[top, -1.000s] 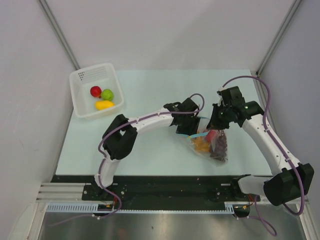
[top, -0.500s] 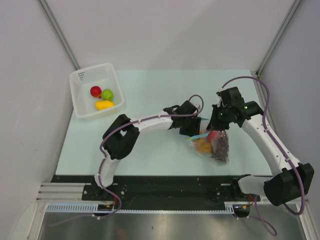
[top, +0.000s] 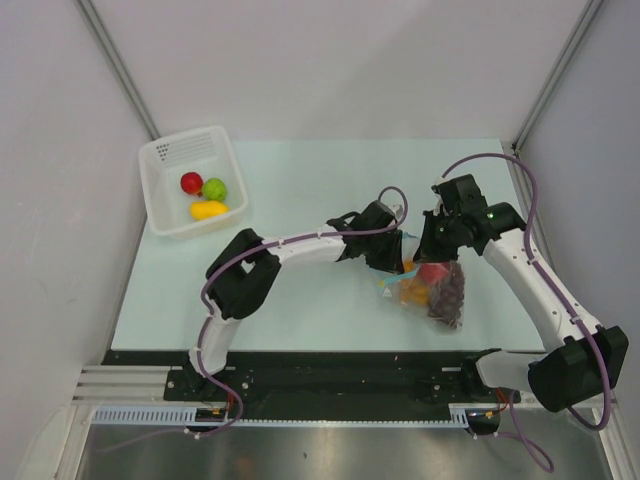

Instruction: Open the zip-top bag and remove the fake food

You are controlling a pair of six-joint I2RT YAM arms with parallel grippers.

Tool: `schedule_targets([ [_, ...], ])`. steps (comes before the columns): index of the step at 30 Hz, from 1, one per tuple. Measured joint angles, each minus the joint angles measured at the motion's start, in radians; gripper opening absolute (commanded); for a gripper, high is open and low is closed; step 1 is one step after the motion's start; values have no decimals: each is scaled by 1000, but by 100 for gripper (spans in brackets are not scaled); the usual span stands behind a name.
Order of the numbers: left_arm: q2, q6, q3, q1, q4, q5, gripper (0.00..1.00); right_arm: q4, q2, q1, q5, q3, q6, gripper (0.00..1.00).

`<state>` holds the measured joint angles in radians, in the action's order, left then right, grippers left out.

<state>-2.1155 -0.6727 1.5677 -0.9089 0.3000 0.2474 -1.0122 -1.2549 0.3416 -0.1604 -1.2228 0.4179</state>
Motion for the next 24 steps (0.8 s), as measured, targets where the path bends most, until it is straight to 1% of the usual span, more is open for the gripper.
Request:
schedule_targets([
  [1, 0, -2, -6, -3, -13, -3, 45, -2, 0, 1, 1, 0, 0, 0],
  [3, 0, -3, -18, -11, -33, -10, 47, -4, 0, 2, 6, 0, 0, 0],
  [6, 0, -8, -24, -24, -45, -14, 46, -6, 0, 3, 7, 0, 0, 0],
  [7, 0, -8, -24, -29, -51, -17, 43, -8, 0, 3, 7, 0, 0, 0],
  [8, 0, -9, -25, -33, -56, -17, 38, -8, 0, 4, 8, 0, 0, 0],
  [11, 0, -18, -25, -38, -66, -16, 31, -8, 0, 5, 11, 0, 0, 0],
  [12, 0, -22, -25, -39, -69, -15, 32, -8, 0, 5, 12, 0, 0, 0],
  [13, 0, -29, -25, -38, -73, -14, 34, -8, 0, 5, 14, 0, 0, 0],
  [14, 0, -36, -25, -38, -81, -13, 43, -8, 0, 5, 14, 0, 0, 0],
  [15, 0, -39, -25, -38, -89, -11, 48, -8, 0, 5, 15, 0, 0, 0],
  [16, 0, -43, -25, -38, -95, -9, 49, -8, 0, 6, 16, 0, 0, 0],
  [19, 0, -55, -25, -39, -104, -7, 49, -11, 0, 6, 18, 0, 0, 0],
  [22, -5, -61, -17, -39, -103, -5, 45, -13, 0, 6, 19, 0, 0, 0],
  [24, -13, -61, -9, -39, -102, -3, 39, -16, 0, 6, 20, 0, 0, 0],
])
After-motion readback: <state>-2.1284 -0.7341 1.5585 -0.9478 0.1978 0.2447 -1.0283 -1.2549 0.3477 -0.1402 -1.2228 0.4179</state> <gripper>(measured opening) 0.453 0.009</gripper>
